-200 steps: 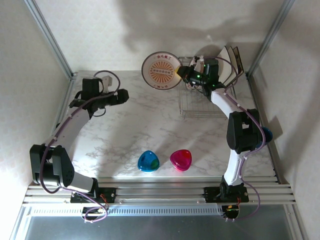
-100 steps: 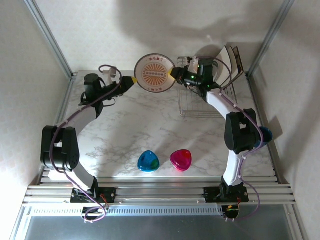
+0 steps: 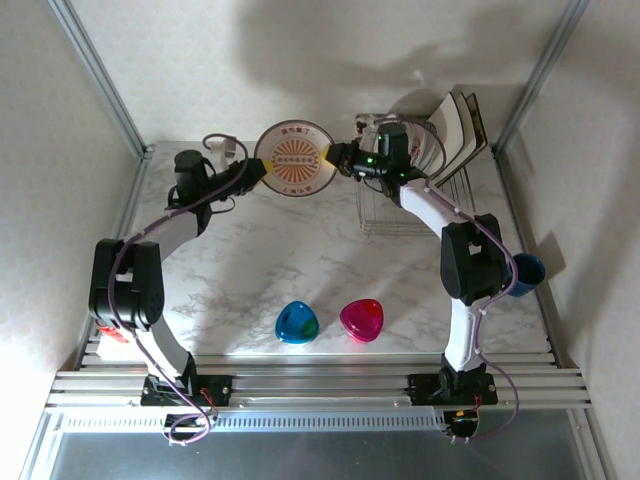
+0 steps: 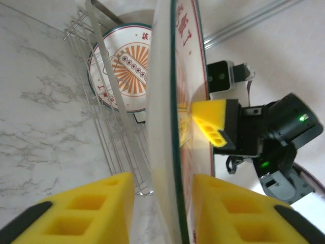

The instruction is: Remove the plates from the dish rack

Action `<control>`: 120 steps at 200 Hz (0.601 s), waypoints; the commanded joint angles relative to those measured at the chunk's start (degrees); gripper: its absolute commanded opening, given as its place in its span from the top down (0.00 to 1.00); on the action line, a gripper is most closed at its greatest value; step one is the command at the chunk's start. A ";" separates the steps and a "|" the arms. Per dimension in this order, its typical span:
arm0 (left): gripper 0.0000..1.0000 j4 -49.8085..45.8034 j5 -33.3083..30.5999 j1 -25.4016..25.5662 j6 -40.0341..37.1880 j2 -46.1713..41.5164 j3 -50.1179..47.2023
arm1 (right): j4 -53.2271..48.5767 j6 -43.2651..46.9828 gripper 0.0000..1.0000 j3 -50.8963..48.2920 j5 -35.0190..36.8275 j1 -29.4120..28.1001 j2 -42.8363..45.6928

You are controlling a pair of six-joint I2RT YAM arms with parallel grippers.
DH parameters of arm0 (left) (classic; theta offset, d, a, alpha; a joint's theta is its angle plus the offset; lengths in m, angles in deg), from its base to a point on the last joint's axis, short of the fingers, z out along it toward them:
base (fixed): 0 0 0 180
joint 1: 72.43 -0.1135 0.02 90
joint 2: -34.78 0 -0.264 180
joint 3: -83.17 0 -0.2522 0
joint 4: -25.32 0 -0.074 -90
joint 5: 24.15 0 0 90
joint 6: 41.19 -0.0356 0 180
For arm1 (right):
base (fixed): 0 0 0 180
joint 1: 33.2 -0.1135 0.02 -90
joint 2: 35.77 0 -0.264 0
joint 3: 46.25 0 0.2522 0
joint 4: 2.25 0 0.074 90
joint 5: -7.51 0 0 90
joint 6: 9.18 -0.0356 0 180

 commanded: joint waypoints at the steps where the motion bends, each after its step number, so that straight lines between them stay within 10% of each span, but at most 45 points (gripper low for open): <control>1: 0.80 1.75 0.63 -0.09 -0.03 0.78 1.22 | 1.17 1.12 1.00 2.84 -2.24 -0.44 -0.08; 27: 1.00 1.15 0.26 -0.09 -0.33 1.14 1.47 | -0.76 2.92 1.00 3.48 -1.61 -0.97 -0.34; 61: 1.00 1.13 -0.14 -0.09 -0.29 1.46 0.98 | -3.08 4.52 1.00 4.45 -0.73 -1.52 -0.88; 120: 1.00 3.04 -1.93 -0.74 1.53 0.69 -0.40 | -7.52 6.87 0.01 6.70 1.22 -1.51 -1.14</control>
